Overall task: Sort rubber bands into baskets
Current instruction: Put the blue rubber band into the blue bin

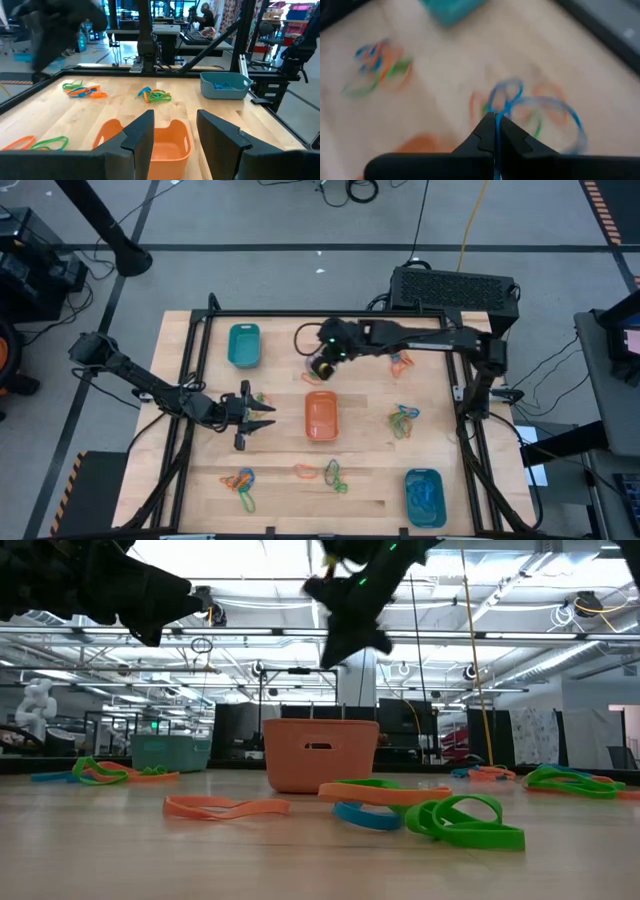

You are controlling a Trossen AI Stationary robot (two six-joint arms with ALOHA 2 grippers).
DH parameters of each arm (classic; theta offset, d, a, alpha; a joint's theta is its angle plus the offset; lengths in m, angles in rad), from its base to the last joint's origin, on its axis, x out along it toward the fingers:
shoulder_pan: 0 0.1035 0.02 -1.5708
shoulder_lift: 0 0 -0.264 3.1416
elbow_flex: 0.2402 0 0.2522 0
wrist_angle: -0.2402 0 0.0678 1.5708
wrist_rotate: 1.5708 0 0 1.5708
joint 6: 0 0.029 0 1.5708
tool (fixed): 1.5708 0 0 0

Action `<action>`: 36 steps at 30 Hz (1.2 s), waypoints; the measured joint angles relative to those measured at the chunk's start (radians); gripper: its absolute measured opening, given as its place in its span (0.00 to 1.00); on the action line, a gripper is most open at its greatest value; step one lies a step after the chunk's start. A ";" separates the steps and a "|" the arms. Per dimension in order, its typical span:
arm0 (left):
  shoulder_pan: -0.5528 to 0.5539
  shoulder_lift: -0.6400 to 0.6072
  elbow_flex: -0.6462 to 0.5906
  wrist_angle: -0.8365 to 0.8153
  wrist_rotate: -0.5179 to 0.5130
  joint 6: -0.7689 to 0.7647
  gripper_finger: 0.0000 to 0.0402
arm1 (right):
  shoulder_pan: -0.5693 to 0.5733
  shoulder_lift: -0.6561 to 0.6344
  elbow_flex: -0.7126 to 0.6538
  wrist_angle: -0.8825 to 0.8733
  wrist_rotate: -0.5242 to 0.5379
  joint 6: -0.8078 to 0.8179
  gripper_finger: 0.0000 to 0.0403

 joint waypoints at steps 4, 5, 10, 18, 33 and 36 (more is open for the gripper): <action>0.000 0.000 0.001 0.006 0.011 -0.023 0.39 | 0.056 -0.078 0.000 -0.180 -0.049 0.060 0.00; 0.000 0.000 0.006 -0.001 0.011 -0.025 0.39 | 0.078 -0.093 0.000 -0.229 -0.059 0.077 0.00; -0.001 0.020 0.104 -0.140 0.013 -0.101 0.39 | 0.254 -0.155 0.000 -0.437 -0.047 0.227 0.00; -0.064 0.229 0.332 -0.310 0.044 -0.095 0.39 | 0.670 -0.170 0.000 -0.496 0.071 0.606 0.00; -0.183 0.424 0.649 -0.644 0.043 -0.101 0.39 | 1.111 0.043 -0.001 -0.504 0.150 1.113 0.00; -0.200 0.424 0.649 -0.662 0.038 -0.120 0.39 | 1.139 0.094 -0.001 -0.504 0.085 1.140 0.00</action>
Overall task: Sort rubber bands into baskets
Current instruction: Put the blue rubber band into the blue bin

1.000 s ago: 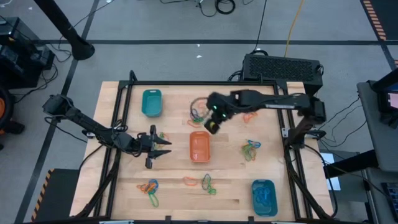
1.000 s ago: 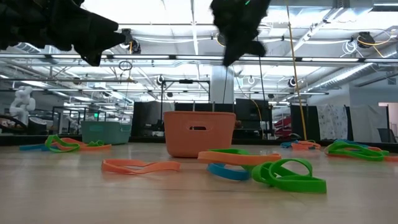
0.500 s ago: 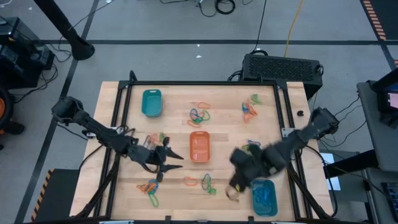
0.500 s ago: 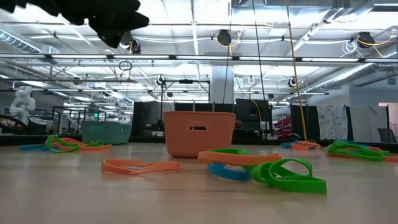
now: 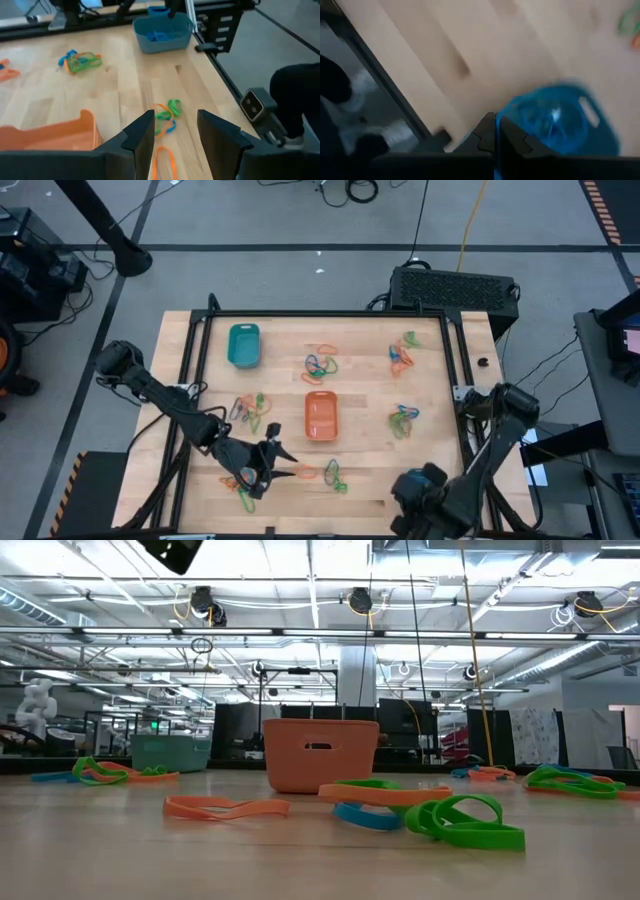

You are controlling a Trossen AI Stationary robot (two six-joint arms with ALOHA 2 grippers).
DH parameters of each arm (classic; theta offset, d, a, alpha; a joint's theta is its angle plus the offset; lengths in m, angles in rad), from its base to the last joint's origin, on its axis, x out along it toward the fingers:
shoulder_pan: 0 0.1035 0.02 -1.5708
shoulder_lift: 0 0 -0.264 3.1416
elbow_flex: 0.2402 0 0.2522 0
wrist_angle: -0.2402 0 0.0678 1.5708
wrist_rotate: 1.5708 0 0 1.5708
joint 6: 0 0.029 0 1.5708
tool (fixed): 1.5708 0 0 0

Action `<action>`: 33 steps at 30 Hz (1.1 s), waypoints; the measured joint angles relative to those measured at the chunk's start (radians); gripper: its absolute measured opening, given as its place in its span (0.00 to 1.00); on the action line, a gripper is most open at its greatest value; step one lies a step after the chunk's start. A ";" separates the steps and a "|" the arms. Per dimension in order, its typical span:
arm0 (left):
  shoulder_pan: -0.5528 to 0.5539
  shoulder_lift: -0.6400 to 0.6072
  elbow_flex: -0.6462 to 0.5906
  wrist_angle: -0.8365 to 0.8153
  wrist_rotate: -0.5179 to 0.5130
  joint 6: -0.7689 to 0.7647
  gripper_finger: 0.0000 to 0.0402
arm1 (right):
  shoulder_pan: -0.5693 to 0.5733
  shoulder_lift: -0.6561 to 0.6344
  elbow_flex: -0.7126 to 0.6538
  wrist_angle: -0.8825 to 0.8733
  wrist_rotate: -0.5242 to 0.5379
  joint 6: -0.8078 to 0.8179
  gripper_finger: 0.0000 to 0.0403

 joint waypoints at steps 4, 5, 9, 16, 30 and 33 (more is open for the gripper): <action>-0.005 0.000 0.000 0.003 -0.019 -0.008 0.39 | 0.025 0.052 0.000 -0.016 -0.092 0.024 0.00; -0.004 0.000 0.000 0.004 -0.026 -0.009 0.39 | 0.028 0.057 0.000 -0.016 -0.100 0.031 0.00; -0.004 0.000 0.000 0.004 -0.037 -0.008 0.39 | 0.033 0.060 0.000 -0.025 -0.115 0.054 0.00; -0.004 0.000 0.000 -0.001 -0.034 -0.008 0.39 | 0.031 0.061 0.000 -0.055 -0.118 0.075 0.00; -0.060 -0.035 -0.002 -0.200 -0.023 -0.044 0.39 | 0.029 0.061 0.000 -0.143 -0.122 0.098 0.22; -0.068 -0.070 -0.002 -0.288 -0.045 -0.085 0.39 | 0.029 0.062 0.000 -0.153 -0.126 0.098 0.29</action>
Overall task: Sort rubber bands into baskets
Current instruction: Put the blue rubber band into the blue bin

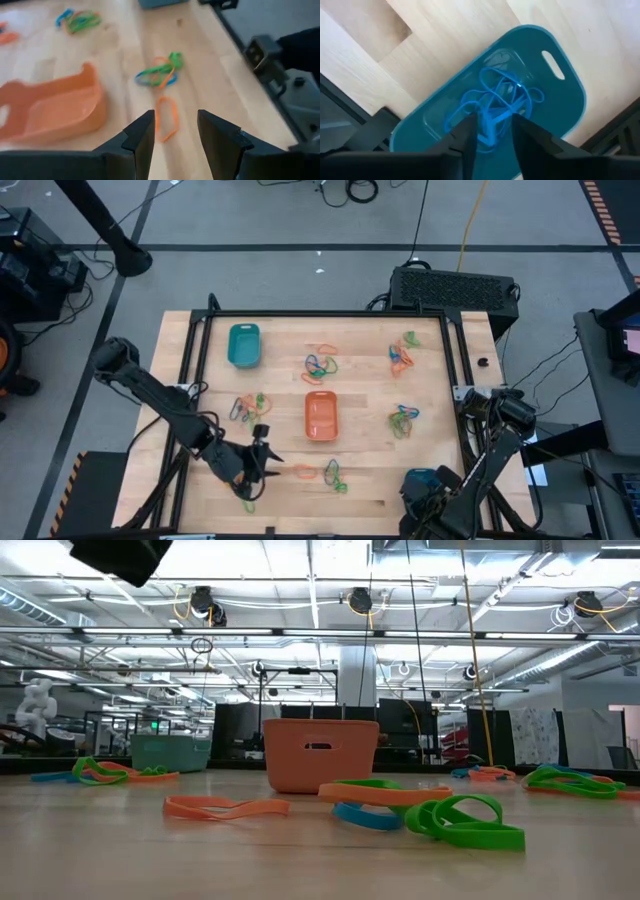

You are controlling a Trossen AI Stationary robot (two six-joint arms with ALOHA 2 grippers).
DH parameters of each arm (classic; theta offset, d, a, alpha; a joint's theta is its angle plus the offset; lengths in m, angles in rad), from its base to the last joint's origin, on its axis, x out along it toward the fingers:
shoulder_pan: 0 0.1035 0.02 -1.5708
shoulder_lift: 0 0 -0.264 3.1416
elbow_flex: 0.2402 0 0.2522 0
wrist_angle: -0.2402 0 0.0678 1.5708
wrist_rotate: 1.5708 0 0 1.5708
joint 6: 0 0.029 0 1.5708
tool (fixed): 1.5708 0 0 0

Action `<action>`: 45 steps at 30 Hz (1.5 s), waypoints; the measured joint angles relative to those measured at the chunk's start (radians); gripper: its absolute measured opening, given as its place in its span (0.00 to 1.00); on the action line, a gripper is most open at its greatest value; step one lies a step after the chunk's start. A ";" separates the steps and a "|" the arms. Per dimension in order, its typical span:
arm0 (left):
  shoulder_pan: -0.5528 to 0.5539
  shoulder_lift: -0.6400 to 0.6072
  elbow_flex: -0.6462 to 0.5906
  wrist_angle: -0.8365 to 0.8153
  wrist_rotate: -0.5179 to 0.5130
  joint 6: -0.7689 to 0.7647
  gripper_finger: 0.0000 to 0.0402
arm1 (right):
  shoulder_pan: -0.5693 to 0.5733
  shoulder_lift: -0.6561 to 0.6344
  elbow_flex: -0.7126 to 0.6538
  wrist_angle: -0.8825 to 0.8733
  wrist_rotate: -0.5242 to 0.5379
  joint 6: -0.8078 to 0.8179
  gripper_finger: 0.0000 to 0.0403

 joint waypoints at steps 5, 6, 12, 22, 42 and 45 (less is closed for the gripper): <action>-0.009 -0.045 0.000 -0.134 -0.122 -0.094 0.39 | -0.005 -0.019 0.000 -0.040 -0.079 -0.018 0.38; -0.010 -0.048 0.000 -0.148 -0.147 -0.105 0.39 | -0.006 -0.032 0.000 -0.042 -0.074 -0.023 0.39; -0.010 -0.047 -0.027 -0.145 -0.185 -0.114 0.39 | -0.050 -0.153 0.001 -0.092 0.069 -0.045 0.42; -0.003 -0.046 -0.071 -0.123 -0.158 -0.112 0.39 | -0.340 -0.355 -0.182 -0.147 0.135 -0.311 0.42; 0.011 -0.046 -0.071 -0.066 -0.109 -0.107 0.39 | -0.723 -0.540 -0.794 0.286 0.065 -0.676 0.42; 0.011 -0.046 -0.086 -0.027 -0.147 -0.040 0.39 | -0.750 -0.527 -0.815 0.295 0.084 -0.710 0.42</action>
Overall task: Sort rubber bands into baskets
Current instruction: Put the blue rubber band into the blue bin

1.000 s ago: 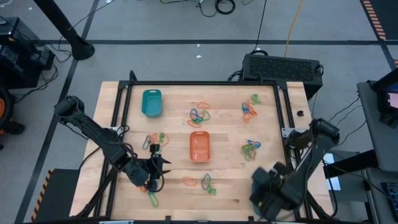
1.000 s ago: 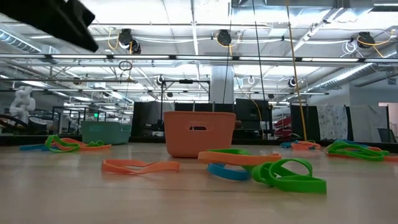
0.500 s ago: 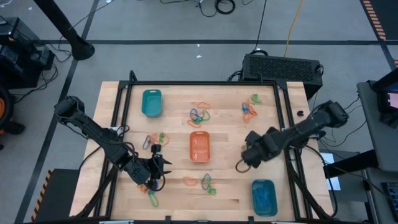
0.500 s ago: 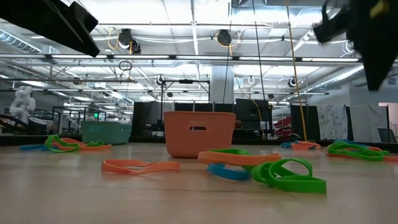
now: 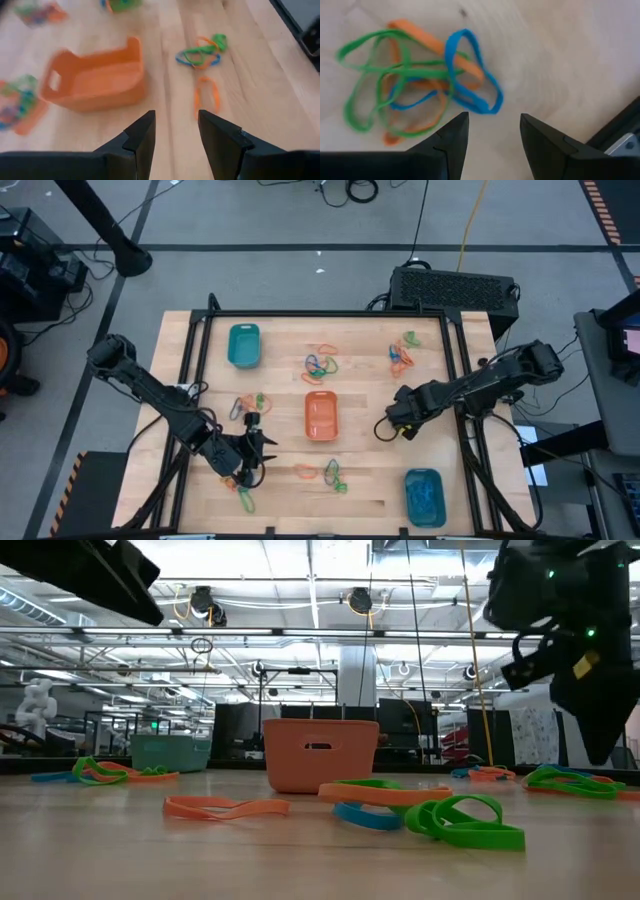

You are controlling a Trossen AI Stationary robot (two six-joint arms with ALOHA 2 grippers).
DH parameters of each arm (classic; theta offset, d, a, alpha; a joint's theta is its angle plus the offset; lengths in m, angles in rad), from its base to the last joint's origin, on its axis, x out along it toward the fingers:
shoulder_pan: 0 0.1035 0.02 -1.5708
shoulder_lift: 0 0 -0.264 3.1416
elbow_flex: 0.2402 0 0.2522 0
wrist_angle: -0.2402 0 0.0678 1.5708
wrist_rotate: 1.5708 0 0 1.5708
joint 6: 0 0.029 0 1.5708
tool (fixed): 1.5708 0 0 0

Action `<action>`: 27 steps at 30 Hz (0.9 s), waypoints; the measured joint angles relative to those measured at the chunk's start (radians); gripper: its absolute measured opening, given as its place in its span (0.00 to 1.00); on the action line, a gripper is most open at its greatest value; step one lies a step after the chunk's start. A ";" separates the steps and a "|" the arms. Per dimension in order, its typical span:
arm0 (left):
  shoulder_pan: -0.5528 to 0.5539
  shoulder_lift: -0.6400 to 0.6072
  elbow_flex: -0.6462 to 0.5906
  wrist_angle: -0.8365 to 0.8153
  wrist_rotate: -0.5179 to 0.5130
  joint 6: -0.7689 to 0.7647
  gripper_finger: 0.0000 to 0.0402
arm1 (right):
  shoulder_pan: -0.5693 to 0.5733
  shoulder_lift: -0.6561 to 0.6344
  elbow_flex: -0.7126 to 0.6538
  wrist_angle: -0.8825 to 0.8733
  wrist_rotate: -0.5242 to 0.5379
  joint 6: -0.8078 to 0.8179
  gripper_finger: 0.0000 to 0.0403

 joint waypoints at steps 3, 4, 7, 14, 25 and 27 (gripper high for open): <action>-0.002 -0.006 -0.053 0.088 -0.089 0.091 0.39 | -0.021 0.008 -0.009 0.026 0.010 -0.041 0.40; -0.001 -0.016 -0.070 0.100 -0.103 0.095 0.39 | -0.026 0.011 -0.009 0.026 0.010 -0.052 0.39; 0.002 -0.063 -0.120 0.127 -0.124 0.089 0.39 | -0.038 0.013 -0.009 0.033 0.010 -0.070 0.37; 0.003 -0.224 -0.292 0.326 -0.150 0.094 0.39 | -0.063 0.022 -0.009 0.085 0.006 -0.099 0.36; 0.005 -0.342 -0.393 0.431 -0.141 0.114 0.39 | -0.069 0.022 0.008 0.013 -0.050 -0.124 0.36; 0.007 -0.342 -0.393 0.430 -0.139 0.122 0.39 | -0.069 0.016 0.012 0.014 -0.049 -0.125 0.36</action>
